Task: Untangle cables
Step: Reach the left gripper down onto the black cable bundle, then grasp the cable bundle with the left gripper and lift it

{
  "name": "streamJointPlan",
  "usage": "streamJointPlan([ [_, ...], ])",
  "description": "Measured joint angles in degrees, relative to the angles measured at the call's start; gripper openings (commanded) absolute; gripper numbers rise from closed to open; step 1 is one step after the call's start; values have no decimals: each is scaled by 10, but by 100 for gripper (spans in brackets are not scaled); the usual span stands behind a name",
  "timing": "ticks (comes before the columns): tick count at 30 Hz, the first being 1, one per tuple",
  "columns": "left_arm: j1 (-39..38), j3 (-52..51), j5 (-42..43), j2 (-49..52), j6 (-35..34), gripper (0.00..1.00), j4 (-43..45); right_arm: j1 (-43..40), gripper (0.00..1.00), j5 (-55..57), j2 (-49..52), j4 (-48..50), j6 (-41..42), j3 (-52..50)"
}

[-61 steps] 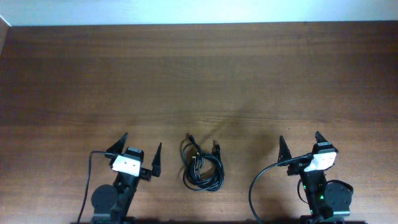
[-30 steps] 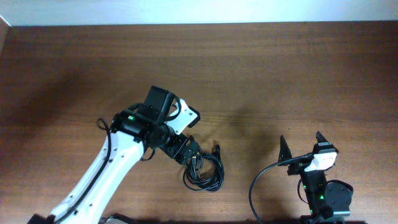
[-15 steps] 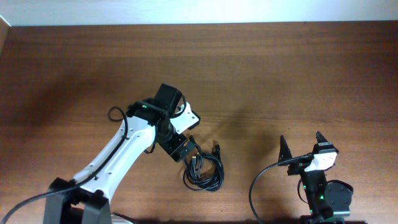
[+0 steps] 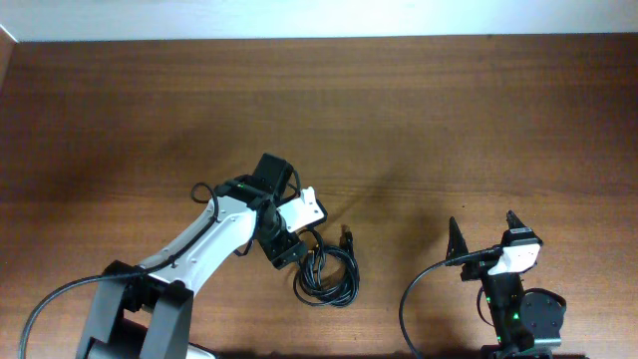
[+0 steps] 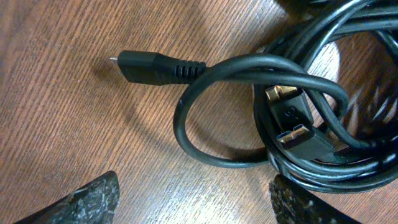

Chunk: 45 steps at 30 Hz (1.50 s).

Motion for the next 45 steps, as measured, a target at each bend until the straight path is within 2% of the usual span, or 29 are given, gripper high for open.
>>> streamJointPlan([
  [10, 0, -24, 2, 34, 0, 72, 43, 0, 99, 0, 0, 0, 0, 0],
  [14, 0, -24, 2, 39, 3, 59, 56, 0, 99, 0, 0, 0, 0, 0],
  [15, 0, -24, 2, 40, 3, 52, 58, 0, 99, 0, 0, 0, 0, 0],
  [17, 0, -24, 4, 42, 3, 25, 61, 0, 99, 0, 0, 0, 0, 0],
  [18, 0, -24, 7, 43, 2, 15, 62, 0, 99, 0, 0, 0, 0, 0],
  [20, -1, -24, 11, 46, 2, 0, 64, 0, 99, 0, 0, 0, 0, 0],
  [31, -1, -24, 21, 48, 2, 0, 63, 0, 99, 0, 0, 0, 0, 0],
  [34, -1, -17, 20, 48, -10, 0, 36, 0, 99, 0, 0, 0, 0, 0],
  [39, -1, 34, 19, 27, -90, 0, 26, 0, 99, 0, 0, 0, 0, 0],
  [45, -1, 43, 18, -111, -156, 0, 9, 0, 99, 0, 0, 0, 0, 0],
])
